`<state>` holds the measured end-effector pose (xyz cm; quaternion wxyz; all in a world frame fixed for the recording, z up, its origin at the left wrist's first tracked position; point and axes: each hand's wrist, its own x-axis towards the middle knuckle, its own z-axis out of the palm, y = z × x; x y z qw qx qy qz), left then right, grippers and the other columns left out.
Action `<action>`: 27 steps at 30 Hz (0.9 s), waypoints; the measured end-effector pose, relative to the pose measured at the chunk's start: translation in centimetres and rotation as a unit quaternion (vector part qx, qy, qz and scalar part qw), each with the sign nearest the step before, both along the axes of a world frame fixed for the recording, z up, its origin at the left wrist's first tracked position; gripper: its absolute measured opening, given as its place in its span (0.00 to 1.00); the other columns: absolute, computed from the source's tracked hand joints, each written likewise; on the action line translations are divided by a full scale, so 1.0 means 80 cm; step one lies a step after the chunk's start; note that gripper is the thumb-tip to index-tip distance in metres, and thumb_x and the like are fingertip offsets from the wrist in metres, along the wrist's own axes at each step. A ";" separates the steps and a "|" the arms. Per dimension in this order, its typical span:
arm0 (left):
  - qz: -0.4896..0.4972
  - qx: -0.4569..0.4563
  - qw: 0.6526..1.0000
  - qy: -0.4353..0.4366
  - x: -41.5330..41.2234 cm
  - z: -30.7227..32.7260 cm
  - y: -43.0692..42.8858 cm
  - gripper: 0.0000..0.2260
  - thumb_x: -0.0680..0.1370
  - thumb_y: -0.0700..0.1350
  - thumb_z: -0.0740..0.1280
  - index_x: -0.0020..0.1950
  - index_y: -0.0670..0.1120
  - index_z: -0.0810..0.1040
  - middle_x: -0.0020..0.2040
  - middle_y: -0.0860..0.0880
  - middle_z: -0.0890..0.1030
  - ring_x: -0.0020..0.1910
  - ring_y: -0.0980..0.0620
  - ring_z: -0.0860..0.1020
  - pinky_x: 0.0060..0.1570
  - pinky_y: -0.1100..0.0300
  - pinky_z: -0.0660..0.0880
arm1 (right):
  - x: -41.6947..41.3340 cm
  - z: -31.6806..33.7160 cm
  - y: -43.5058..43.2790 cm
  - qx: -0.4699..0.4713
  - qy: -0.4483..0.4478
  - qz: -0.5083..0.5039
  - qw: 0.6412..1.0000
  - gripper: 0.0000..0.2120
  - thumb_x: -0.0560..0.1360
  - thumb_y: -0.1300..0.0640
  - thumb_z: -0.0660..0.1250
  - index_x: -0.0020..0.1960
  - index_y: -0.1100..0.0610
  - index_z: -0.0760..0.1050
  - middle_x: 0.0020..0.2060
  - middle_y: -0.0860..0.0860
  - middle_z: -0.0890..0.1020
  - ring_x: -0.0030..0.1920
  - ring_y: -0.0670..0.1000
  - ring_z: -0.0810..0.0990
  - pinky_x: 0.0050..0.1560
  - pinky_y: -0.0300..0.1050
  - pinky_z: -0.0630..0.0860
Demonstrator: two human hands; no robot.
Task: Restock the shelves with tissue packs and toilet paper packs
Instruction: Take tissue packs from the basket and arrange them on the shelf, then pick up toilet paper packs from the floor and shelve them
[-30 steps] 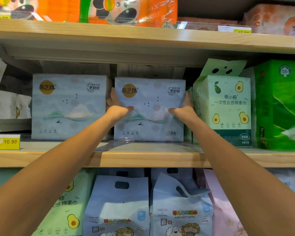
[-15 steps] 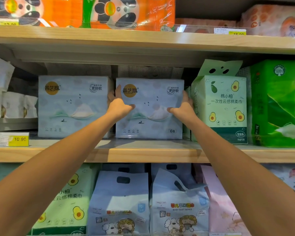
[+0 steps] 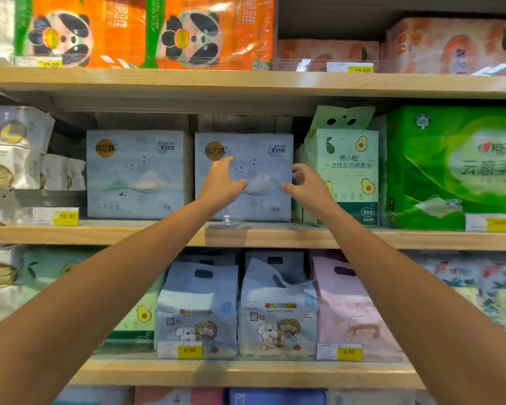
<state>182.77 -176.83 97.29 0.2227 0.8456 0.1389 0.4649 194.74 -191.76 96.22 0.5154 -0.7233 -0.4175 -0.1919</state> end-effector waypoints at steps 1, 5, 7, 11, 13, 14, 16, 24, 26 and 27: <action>-0.007 0.001 1.000 0.003 -0.004 -0.007 -0.014 0.29 0.78 0.45 0.66 0.76 0.44 0.58 0.74 0.43 0.62 0.71 0.44 0.65 0.64 0.54 0.65 | -0.008 -0.005 -0.011 0.000 -0.005 0.001 1.000 0.25 0.76 0.58 0.66 0.71 0.58 0.66 0.66 0.56 0.73 0.65 0.54 0.72 0.55 0.41 0.67; -0.033 -0.016 0.999 0.023 -0.018 -0.037 -0.069 0.27 0.77 0.45 0.67 0.75 0.46 0.61 0.71 0.45 0.68 0.67 0.46 0.70 0.62 0.53 0.69 | -0.040 -0.031 -0.066 0.004 -0.014 0.024 1.000 0.21 0.76 0.61 0.66 0.68 0.60 0.69 0.57 0.57 0.78 0.58 0.55 0.76 0.55 0.42 0.72; -0.035 -0.010 0.999 0.040 -0.025 -0.057 -0.096 0.27 0.77 0.46 0.67 0.74 0.48 0.62 0.69 0.47 0.71 0.65 0.46 0.72 0.63 0.52 0.70 | -0.052 -0.048 -0.096 -0.003 -0.018 0.036 0.999 0.20 0.75 0.61 0.66 0.67 0.59 0.70 0.53 0.55 0.79 0.56 0.55 0.77 0.58 0.46 0.74; -0.038 -0.006 0.997 0.073 -0.042 -0.107 -0.160 0.27 0.76 0.46 0.68 0.74 0.49 0.64 0.69 0.48 0.72 0.66 0.48 0.71 0.63 0.52 0.71 | -0.062 -0.094 -0.157 -0.055 -0.017 0.041 0.997 0.22 0.75 0.58 0.67 0.68 0.57 0.70 0.53 0.53 0.78 0.56 0.54 0.77 0.57 0.47 0.75; -0.042 -0.016 0.995 0.091 -0.051 -0.138 -0.190 0.27 0.76 0.47 0.68 0.73 0.49 0.64 0.69 0.49 0.72 0.67 0.48 0.71 0.64 0.50 0.70 | -0.069 -0.119 -0.187 -0.084 -0.024 0.043 0.995 0.22 0.75 0.58 0.67 0.68 0.58 0.69 0.52 0.52 0.78 0.54 0.53 0.77 0.55 0.46 0.74; -0.043 -0.014 0.994 0.104 -0.057 -0.154 -0.205 0.27 0.76 0.47 0.68 0.73 0.49 0.64 0.70 0.49 0.71 0.67 0.48 0.71 0.63 0.50 0.70 | -0.073 -0.132 -0.201 -0.095 -0.022 0.045 0.994 0.23 0.75 0.58 0.67 0.69 0.58 0.69 0.52 0.53 0.77 0.53 0.52 0.77 0.55 0.45 0.74; -0.047 -0.009 0.989 0.142 -0.069 -0.181 -0.236 0.27 0.77 0.46 0.67 0.74 0.47 0.63 0.72 0.48 0.68 0.67 0.48 0.70 0.59 0.55 0.71 | -0.086 -0.159 -0.228 -0.127 -0.021 0.039 0.991 0.23 0.75 0.59 0.67 0.69 0.59 0.69 0.54 0.54 0.78 0.54 0.52 0.76 0.55 0.44 0.73; -0.054 0.036 0.952 0.299 -0.130 -0.277 -0.326 0.28 0.76 0.47 0.67 0.74 0.46 0.63 0.73 0.46 0.66 0.70 0.45 0.68 0.65 0.52 0.68 | -0.139 -0.253 -0.331 -0.291 -0.023 0.023 0.956 0.24 0.76 0.54 0.66 0.71 0.56 0.67 0.58 0.54 0.77 0.57 0.54 0.76 0.56 0.46 0.72; -0.034 0.072 0.938 0.338 -0.147 -0.297 -0.345 0.26 0.77 0.48 0.65 0.73 0.45 0.63 0.72 0.45 0.67 0.69 0.44 0.68 0.62 0.52 0.70 | -0.154 -0.275 -0.354 -0.336 -0.024 0.001 0.941 0.25 0.76 0.53 0.66 0.71 0.56 0.67 0.61 0.55 0.76 0.61 0.55 0.75 0.59 0.49 0.73; -0.025 0.089 0.931 0.353 -0.156 -0.308 -0.353 0.26 0.77 0.50 0.65 0.73 0.46 0.63 0.72 0.45 0.67 0.68 0.43 0.68 0.61 0.49 0.70 | -0.162 -0.286 -0.364 -0.359 -0.028 -0.011 0.933 0.26 0.76 0.52 0.66 0.72 0.56 0.67 0.63 0.55 0.76 0.62 0.55 0.75 0.60 0.50 0.73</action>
